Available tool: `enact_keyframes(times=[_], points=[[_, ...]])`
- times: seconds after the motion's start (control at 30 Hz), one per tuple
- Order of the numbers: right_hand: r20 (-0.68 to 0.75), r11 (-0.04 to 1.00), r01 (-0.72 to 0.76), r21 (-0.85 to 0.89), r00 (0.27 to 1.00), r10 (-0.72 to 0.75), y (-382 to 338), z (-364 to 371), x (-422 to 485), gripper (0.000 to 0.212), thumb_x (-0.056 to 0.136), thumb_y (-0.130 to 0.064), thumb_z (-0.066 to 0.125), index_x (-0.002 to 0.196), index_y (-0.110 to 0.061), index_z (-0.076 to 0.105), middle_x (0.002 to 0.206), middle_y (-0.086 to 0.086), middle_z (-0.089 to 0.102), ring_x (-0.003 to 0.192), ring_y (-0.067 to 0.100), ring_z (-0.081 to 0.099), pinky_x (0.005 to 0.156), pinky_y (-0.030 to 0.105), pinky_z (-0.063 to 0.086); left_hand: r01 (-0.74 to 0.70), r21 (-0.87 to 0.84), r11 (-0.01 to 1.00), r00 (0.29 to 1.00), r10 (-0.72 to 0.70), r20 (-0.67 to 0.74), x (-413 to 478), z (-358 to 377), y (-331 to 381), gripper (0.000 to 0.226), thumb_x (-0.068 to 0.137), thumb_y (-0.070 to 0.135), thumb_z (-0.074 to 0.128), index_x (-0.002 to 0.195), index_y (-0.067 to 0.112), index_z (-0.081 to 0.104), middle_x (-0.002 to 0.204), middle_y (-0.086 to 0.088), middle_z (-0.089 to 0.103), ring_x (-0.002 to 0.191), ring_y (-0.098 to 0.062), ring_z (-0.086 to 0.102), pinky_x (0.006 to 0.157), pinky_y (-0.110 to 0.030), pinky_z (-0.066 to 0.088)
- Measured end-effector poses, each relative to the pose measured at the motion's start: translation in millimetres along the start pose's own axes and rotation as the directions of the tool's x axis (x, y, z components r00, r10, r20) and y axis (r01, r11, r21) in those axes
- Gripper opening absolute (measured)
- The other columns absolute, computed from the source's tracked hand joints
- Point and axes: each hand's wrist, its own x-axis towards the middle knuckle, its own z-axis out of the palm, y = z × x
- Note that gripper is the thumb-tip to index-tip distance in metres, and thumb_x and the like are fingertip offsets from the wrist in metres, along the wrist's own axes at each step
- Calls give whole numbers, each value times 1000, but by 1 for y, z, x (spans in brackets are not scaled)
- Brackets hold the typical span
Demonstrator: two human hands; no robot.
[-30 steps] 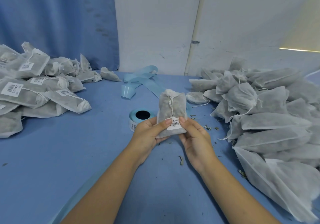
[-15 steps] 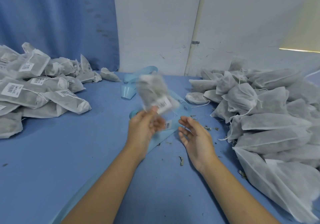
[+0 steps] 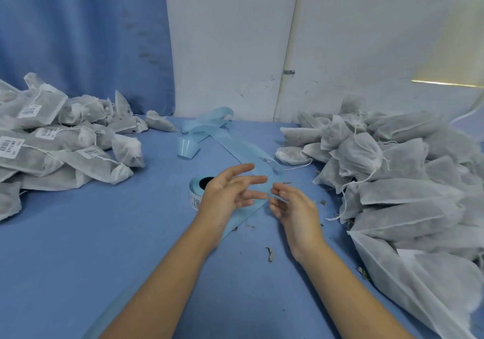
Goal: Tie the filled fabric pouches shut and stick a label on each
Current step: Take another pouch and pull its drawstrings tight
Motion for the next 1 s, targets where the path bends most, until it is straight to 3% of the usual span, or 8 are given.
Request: enact_keyframes(times=[0.1, 0.23, 0.33, 0.47, 0.67, 0.77, 0.9, 1.0], points=[[-77, 935, 108, -339, 987, -142, -5, -4, 26, 30, 92, -1, 44, 98, -16, 69, 101, 2, 65, 85, 15, 61, 84, 30, 52, 18, -93, 996, 998, -24, -59, 11, 6, 1, 24, 95, 2, 46, 106, 13, 63, 88, -4, 75, 68, -16, 69, 62, -20, 51], [77, 537, 243, -808, 947, -313, -10, -12, 67, 36, 93, -2, 43, 123, -8, 61, 135, 6, 51, 124, 21, 48, 105, 31, 35, 29, -194, 981, 990, -54, -127, 28, 15, 3, 22, 94, 2, 47, 103, 11, 65, 83, -4, 74, 63, -14, 66, 59, -19, 51], [137, 330, 223, -917, 954, -265, -10, -16, 98, 38, 96, -3, 40, 132, -5, 54, 156, 6, 31, 140, 28, 29, 110, 33, 24, 28, -216, 976, 991, -55, -121, 40, 23, 2, 22, 93, 0, 47, 99, 11, 65, 80, -4, 74, 61, -14, 65, 59, -19, 52], [185, 107, 205, -973, 968, -167, -13, -16, 118, 44, 93, -2, 37, 132, -14, 54, 162, -3, 9, 139, 33, 24, 106, 38, 29, 37, -233, 972, 993, -61, -99, 52, 29, -2, 21, 91, 0, 48, 97, 11, 65, 80, -7, 73, 61, -15, 64, 59, -20, 52], [252, -34, 250, -968, 964, -86, -14, -16, 128, 59, 94, -5, 36, 149, -25, 33, 162, -9, 8, 137, 31, 26, 107, 37, 27, 48, -228, 973, 989, -79, -126, 59, 32, -5, 23, 91, -1, 47, 95, 11, 66, 79, -7, 73, 59, -15, 63, 59, -21, 51], [253, 100, 264, -959, 961, -109, -13, -13, 130, 64, 93, -2, 37, 152, -23, 25, 161, -2, 17, 140, 30, 26, 114, 37, 23, 50, -227, 973, 986, -84, -141, 59, 31, -7, 22, 90, 0, 48, 95, 11, 66, 80, -7, 73, 60, -15, 63, 63, -23, 50], [124, 629, 252, -735, 963, -240, -18, -6, 115, 59, 88, 8, 33, 141, -15, 47, 145, 3, 46, 134, 22, 42, 112, 41, 34, 43, -230, 972, 986, -78, -146, 55, 30, -7, 22, 91, 0, 48, 93, 11, 66, 77, -4, 73, 60, -14, 63, 62, -22, 52], [106, 731, 346, -588, 929, -354, -25, -1, 93, 61, 83, 12, 31, 133, -14, 55, 139, -3, 52, 130, 11, 44, 112, 34, 35, 33, -244, 969, 985, -73, -156, 50, 31, -7, 24, 92, -3, 46, 92, 8, 66, 81, -6, 73, 65, -16, 67, 59, -22, 53]])
